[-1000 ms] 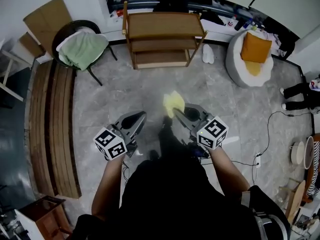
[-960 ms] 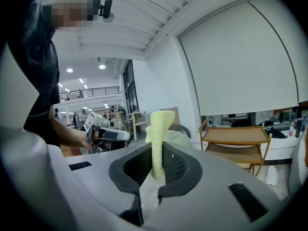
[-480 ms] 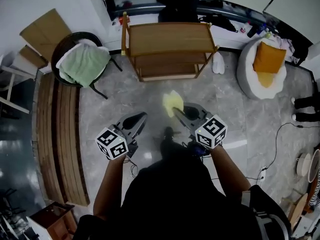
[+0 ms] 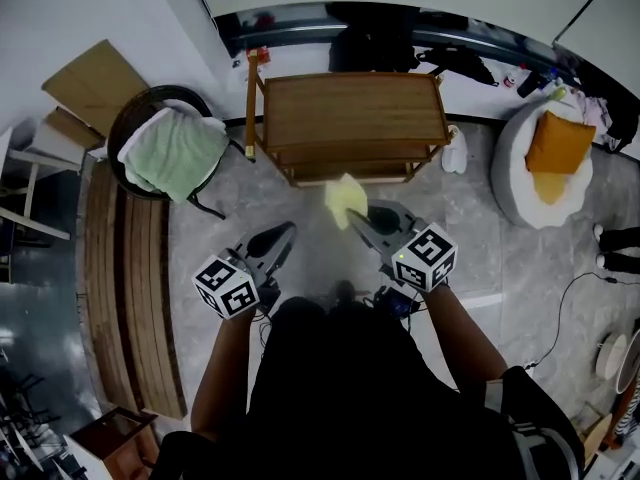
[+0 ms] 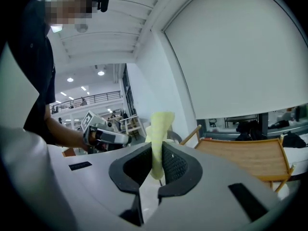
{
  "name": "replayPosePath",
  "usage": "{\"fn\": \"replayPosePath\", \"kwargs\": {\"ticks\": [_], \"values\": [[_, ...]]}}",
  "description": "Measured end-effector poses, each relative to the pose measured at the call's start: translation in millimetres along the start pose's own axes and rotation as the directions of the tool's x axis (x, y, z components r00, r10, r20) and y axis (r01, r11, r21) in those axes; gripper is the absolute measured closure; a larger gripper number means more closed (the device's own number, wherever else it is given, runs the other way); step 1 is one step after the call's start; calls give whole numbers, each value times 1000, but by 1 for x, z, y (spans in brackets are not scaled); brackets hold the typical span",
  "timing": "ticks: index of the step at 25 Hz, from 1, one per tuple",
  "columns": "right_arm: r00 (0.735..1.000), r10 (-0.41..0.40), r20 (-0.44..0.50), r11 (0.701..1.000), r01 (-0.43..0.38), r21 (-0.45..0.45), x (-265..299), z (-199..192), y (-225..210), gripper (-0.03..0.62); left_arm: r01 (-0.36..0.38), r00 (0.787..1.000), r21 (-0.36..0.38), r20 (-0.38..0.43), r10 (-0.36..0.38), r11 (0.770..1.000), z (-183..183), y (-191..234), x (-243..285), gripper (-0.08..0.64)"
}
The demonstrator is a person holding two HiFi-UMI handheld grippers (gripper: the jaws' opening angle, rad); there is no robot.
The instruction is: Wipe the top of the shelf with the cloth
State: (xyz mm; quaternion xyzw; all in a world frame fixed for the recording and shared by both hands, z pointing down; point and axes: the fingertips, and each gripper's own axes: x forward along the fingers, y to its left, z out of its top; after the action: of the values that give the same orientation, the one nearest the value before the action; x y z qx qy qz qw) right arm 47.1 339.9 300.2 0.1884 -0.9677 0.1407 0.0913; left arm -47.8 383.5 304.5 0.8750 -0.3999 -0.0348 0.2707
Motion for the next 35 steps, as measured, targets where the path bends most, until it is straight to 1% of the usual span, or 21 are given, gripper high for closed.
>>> {"fn": "replayPosePath", "kwargs": {"ticks": [4, 8, 11, 13, 16, 20, 23, 25, 28, 31, 35], "values": [[1000, 4, 28, 999, -5, 43, 32, 14, -26, 551, -27, 1000, 4, 11, 27, 1000, 20, 28, 22, 548], [1000, -24, 19, 998, 23, 63, 66, 18, -54, 551, -27, 999, -4, 17, 27, 1000, 39, 62, 44, 548], [999, -45, 2, 997, 44, 67, 97, 24, -77, 551, -30, 1000, 20, -5, 30, 999, 55, 99, 57, 548], [998, -60, -17, 995, 61, 73, 117, 29, -93, 551, -37, 999, 18, -23, 37, 999, 66, 126, 66, 548], [995, -79, -56, 995, 83, 64, 148, 36, -118, 551, -52, 998, -3, -44, 52, 999, 84, 166, 81, 548], [988, -114, -100, 991, 120, 51, 189, 47, -148, 549, -106, 993, -57, -63, 102, 993, 103, 216, 98, 548], [983, -137, -119, 989, 143, 42, 216, 57, -165, 551, -129, 990, -101, -78, 121, 987, 114, 246, 110, 548], [981, -151, -124, 986, 158, 46, 229, 64, -179, 551, -150, 986, -116, -88, 140, 982, 121, 263, 119, 548], [980, -148, -136, 986, 157, 53, 247, 70, -201, 551, -191, 978, -140, -106, 177, 972, 128, 288, 134, 548], [982, -124, -144, 988, 136, 75, 261, 69, -222, 551, -243, 965, -159, -142, 221, 957, 127, 307, 149, 548], [986, -81, -146, 988, 99, 122, 275, 63, -257, 551, -336, 932, -159, -196, 304, 928, 125, 331, 173, 548]]}}
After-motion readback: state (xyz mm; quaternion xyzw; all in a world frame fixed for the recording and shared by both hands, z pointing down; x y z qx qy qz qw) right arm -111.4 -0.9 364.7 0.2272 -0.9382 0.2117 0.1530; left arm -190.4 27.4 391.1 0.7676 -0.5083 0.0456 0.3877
